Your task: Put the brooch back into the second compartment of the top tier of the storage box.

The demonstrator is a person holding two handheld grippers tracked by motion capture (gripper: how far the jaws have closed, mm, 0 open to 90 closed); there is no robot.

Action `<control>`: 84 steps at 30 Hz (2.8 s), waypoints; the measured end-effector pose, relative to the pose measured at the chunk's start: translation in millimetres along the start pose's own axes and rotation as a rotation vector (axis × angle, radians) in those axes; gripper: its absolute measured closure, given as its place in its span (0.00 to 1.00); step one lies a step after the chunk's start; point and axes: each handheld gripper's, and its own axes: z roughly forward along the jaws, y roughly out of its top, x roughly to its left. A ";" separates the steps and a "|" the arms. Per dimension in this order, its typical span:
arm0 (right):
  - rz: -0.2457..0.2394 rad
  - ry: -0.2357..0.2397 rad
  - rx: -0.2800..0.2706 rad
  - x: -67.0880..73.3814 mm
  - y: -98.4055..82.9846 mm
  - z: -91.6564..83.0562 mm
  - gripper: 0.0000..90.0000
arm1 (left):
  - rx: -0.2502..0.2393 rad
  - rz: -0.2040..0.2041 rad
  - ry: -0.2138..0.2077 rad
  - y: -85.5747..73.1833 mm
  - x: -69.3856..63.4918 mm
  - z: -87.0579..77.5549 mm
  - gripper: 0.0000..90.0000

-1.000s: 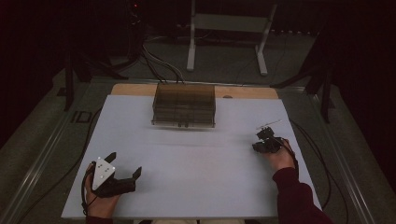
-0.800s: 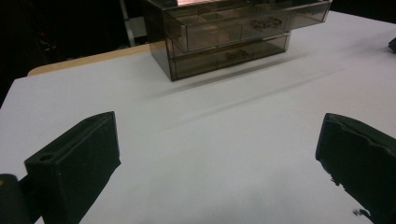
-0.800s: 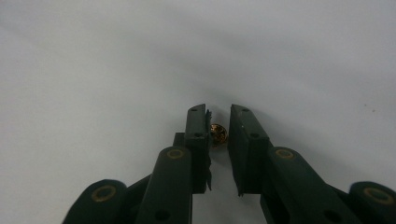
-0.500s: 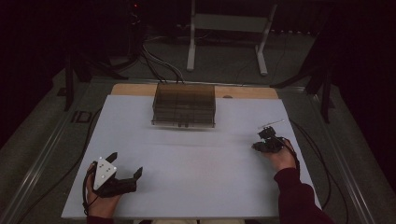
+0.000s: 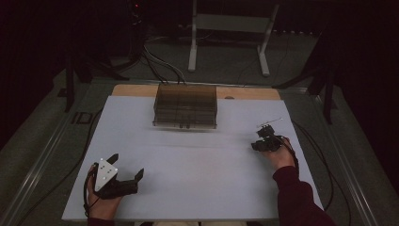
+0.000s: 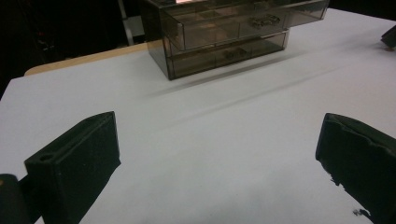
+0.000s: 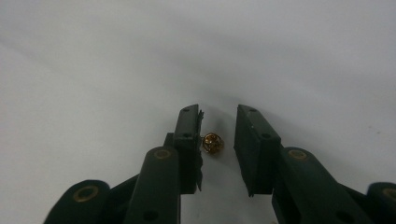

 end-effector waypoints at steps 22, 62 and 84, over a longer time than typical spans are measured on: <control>-0.033 0.008 0.021 7.1 1.5 -4.5 0.89 | 0.002 0.003 0.000 0.1 -0.5 0.0 0.01; -0.062 0.082 -0.200 36.9 52.2 -55.3 0.89 | -0.002 0.000 0.001 -0.1 -0.8 0.2 0.01; -0.077 0.126 -0.276 59.7 83.7 -66.0 0.89 | -0.001 -0.008 -0.004 -2.3 1.6 2.5 0.01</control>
